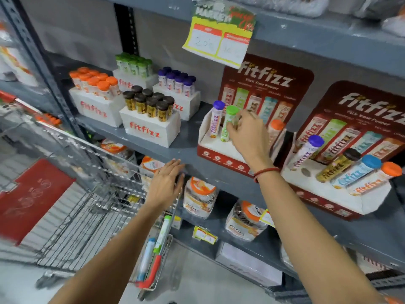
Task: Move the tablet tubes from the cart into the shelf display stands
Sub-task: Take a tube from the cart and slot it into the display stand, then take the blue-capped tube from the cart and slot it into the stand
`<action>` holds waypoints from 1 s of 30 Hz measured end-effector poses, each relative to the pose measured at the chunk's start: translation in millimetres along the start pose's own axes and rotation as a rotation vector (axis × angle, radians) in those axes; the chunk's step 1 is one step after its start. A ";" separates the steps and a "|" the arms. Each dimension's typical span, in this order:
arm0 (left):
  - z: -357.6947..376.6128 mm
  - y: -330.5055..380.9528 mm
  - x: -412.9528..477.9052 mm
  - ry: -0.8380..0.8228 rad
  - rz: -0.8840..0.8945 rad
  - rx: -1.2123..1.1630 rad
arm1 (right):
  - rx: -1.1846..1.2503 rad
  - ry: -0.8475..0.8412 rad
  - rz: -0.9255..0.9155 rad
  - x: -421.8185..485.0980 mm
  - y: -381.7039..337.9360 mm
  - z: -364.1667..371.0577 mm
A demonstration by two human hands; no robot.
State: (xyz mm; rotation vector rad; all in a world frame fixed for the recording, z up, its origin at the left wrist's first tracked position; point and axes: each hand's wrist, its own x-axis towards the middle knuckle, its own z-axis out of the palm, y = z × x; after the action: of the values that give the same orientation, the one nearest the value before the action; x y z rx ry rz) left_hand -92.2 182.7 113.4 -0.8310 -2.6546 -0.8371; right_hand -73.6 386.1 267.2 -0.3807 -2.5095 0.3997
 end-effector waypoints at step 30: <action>-7.3 -99.1 -219.5 -0.142 -0.560 0.232 | -0.228 -1.372 -0.129 -255.5 -82.8 374.9</action>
State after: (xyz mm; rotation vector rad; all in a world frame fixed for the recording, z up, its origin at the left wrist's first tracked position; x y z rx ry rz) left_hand 28.4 13.1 -8.2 -0.0845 -3.0830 -0.5688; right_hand -98.3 146.0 -125.7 0.0482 -3.9064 0.3779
